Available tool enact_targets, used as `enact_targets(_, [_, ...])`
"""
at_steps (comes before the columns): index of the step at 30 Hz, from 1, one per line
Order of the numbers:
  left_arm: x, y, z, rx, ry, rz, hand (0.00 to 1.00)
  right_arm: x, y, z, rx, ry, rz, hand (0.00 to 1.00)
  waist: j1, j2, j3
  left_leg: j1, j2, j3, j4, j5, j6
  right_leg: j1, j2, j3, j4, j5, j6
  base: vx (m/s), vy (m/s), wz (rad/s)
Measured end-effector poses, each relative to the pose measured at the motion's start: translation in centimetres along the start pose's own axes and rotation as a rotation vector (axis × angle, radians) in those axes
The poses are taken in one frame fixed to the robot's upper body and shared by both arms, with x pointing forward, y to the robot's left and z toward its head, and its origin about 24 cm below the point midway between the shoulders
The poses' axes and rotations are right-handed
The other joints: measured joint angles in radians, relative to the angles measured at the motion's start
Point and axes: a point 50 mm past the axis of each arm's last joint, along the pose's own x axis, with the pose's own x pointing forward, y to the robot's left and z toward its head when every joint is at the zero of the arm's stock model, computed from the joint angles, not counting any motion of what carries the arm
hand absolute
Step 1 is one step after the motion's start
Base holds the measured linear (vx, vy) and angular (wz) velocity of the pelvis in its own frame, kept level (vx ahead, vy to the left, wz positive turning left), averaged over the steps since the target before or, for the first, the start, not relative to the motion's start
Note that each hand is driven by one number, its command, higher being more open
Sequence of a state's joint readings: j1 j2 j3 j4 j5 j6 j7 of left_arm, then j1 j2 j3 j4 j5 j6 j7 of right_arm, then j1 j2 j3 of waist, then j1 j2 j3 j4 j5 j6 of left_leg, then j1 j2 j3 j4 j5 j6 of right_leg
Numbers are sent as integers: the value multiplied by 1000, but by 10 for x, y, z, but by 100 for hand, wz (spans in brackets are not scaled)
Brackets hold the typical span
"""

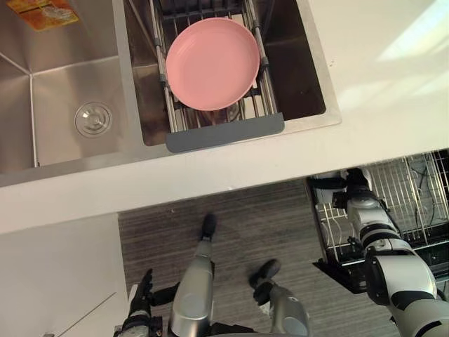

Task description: Walk over to the sink, pick up the cup, carry it to the dishwasher, place the cup inside the dishwasher, then close the dishwasher door

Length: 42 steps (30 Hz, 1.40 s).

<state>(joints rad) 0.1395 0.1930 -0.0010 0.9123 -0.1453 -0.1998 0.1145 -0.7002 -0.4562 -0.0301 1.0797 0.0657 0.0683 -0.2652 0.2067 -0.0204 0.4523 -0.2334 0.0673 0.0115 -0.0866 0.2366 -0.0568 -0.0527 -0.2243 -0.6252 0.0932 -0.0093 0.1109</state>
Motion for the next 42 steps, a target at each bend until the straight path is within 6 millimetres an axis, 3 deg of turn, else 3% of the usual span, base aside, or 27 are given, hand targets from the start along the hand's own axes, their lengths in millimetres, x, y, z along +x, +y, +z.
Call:
enact_targets(4, [0, 1, -1, 1, 7, 14, 100, -5, -3, 17, 169, -122, -78, 100, -13, -1, -2, 27, 11, 57, -1, -4, 2, 5, 14, 58, -44, 38, 4, -86, 13, -43])
enact_targets(7, [-1, 5, -8, 0, 45, 24, 100, -14, -9, 16, 293, -174, -99, 100, -38, -9, -29, 67, 16, 113, -5, -15, 5, 18, 17, 113, -69, 55, 3, -58, 15, -56])
enact_targets(9, [-3, 8, -15, -48, 81, 40, 100, -20, -11, 0, 416, -130, -98, 100, -49, -15, -71, 94, 19, 149, -5, -28, 4, 27, 19, 149, -82, 62, 2, 0, -1, -54])
enact_targets(11, [-4, 9, -20, -156, 122, 60, 100, -32, -17, -35, 522, -41, -133, 100, -74, -25, -131, 137, 25, 182, -6, -43, -1, 52, 24, 180, -97, 65, 7, 43, -21, -42])
enact_targets(14, [-5, 10, -23, -231, 149, 80, 100, -41, -24, -64, 552, 28, -179, 100, -98, -32, -186, 154, 35, 199, -6, -52, -8, 59, 33, 197, -104, 65, 6, 26, -25, -27])
enact_targets(16, [-5, 6, -24, -245, 151, 71, 100, -48, -34, -73, 598, 38, -214, 100, -119, -32, -209, 181, 45, 224, -6, -59, -13, 72, 41, 218, -110, 67, 5, 24, -39, -37])
enact_targets(18, [-6, 3, -25, -269, 156, 65, 100, -54, -42, -70, 627, -1, -225, 100, -131, -32, -230, 196, 55, 246, -6, -65, -20, 72, 50, 243, -112, 70, 2, 3, -43, -39])
enact_targets(22, [-11, 5, -34, -317, 174, 94, 100, -72, -61, -25, 709, -265, -178, 100, -156, -28, -257, 229, 80, 293, -5, -73, -30, 75, 72, 289, -119, 76, -8, 1, -50, -37])
enact_targets(24, [-16, 6, -43, -374, 197, 127, 100, -105, -71, 22, 771, -594, -125, 100, -168, -24, -268, 243, 93, 307, 0, -77, -35, 87, 86, 300, -131, 81, -14, 3, -51, -23])
enact_targets(27, [-24, 6, -56, -457, 237, 163, 100, -143, -75, 63, 810, -921, -24, 100, -173, -23, -297, 250, 103, 310, 1, -79, -39, 97, 92, 301, -137, 83, -16, 20, -43, -2])
enact_targets(29, [-31, 7, -66, -490, 279, 189, 100, -166, -64, 87, 841, -1118, 151, 100, -172, -23, -317, 267, 102, 298, 2, -81, -41, 128, 93, 285, -147, 82, -16, -3, -20, 17])
enact_targets(32, [-34, 6, -71, -475, 304, 207, 100, -173, -40, 93, 881, -1144, 355, 100, -170, -17, -330, 259, 89, 247, -3, -84, -37, 157, 88, 227, -148, 67, -3, -71, 1, 63])
enact_targets(34, [-34, 5, -72, -430, 321, 204, 100, -165, -16, 87, 901, -1033, 496, 100, -170, -8, -329, 229, 84, 242, -5, -84, -28, 190, 73, 126, -147, 56, 5, -81, 24, 115])
enact_targets(37, [-35, 7, -76, -386, 343, 201, 100, -154, 0, 77, 880, -921, 542, 100, -170, -10, -332, 192, 83, 283, -5, -91, -19, 212, 56, 18, -162, 51, 11, -32, 50, 113])
enact_targets(39, [-37, 4, -79, -403, 359, 207, 100, -146, 12, 67, 866, -830, 565, 100, -162, 14, -333, 165, 81, 316, -5, -74, -2, 233, 46, -53, -167, 49, 24, 13, 99, 113])
enact_targets(42, [-44, 2, -89, -400, 387, 221, 100, -138, 35, 52, 844, -687, 611, 100, -131, 31, -339, 173, 61, 318, -5, -33, 18, 259, 24, -78, -160, 49, 37, 102, 132, 37])
